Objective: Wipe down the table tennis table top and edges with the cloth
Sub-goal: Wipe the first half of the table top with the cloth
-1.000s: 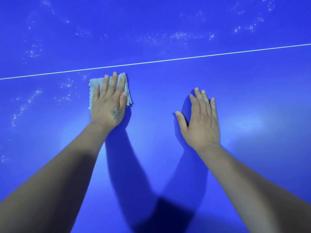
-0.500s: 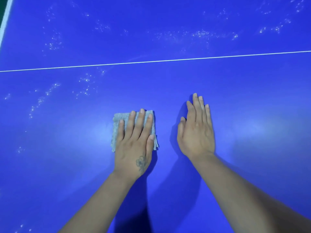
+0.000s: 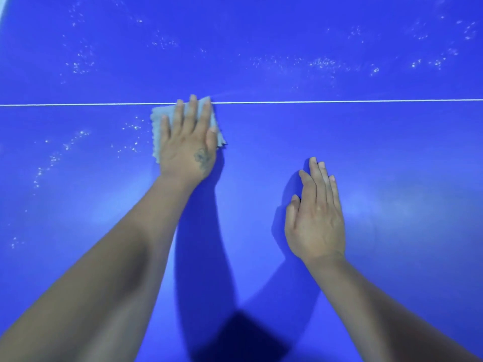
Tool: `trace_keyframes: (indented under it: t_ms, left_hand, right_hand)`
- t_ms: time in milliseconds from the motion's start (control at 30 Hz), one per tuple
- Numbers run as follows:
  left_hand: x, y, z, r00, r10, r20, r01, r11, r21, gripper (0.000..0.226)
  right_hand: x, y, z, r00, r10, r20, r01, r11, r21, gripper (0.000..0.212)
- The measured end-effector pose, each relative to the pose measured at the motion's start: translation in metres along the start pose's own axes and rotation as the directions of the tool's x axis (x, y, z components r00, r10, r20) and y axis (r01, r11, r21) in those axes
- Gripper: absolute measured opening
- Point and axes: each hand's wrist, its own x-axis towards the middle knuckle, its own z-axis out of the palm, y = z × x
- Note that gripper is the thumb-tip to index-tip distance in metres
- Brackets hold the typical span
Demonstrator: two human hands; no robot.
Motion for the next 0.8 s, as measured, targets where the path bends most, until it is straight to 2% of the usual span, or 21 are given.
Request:
trace_keyframes:
  t_ms: [133, 267, 400, 533, 600, 700, 800]
  left_hand:
    - [-0.053, -0.018, -0.004, 0.995, -0.084, -0.054, 0.086, 0.996, 0.028, 0.061]
    - [-0.111, -0.005, 0.0, 0.993, -0.112, -0.044, 0.113, 0.993, 0.033, 0.062]
    - [-0.132, 0.031, 0.012, 0.998, -0.02, -0.053, 0.022, 0.999, 0.029, 0.063]
    - [-0.106, 0.055, 0.019, 0.986, 0.156, -0.065, -0.154, 0.987, 0.036, 0.06]
    - [-0.079, 0.054, 0.019, 0.977, 0.198, -0.076, -0.196, 0.98, 0.043, 0.06]
    - [-0.032, 0.038, 0.013, 0.981, 0.183, -0.058, -0.18, 0.982, 0.056, 0.062]
    - [0.007, 0.006, -0.001, 0.997, 0.081, -0.013, -0.081, 0.996, 0.042, 0.063]
  right_hand:
    - [0.0, 0.001, 0.0, 1.0, -0.005, -0.006, 0.005, 1.0, -0.005, 0.057]
    - [0.0, 0.001, 0.003, 0.999, -0.019, -0.031, 0.019, 1.0, -0.008, 0.056]
    - [-0.001, 0.001, 0.003, 0.999, -0.02, -0.048, 0.02, 1.0, 0.005, 0.056]
    - [-0.001, 0.001, 0.004, 0.997, -0.025, -0.075, 0.027, 0.999, 0.031, 0.054]
    - [-0.001, 0.002, 0.005, 0.997, -0.027, -0.079, 0.03, 0.999, 0.044, 0.054]
    - [-0.002, 0.004, 0.007, 0.996, -0.031, -0.087, 0.037, 0.997, 0.061, 0.053]
    - [-0.002, 0.005, 0.007, 0.995, -0.033, -0.099, 0.041, 0.996, 0.079, 0.053]
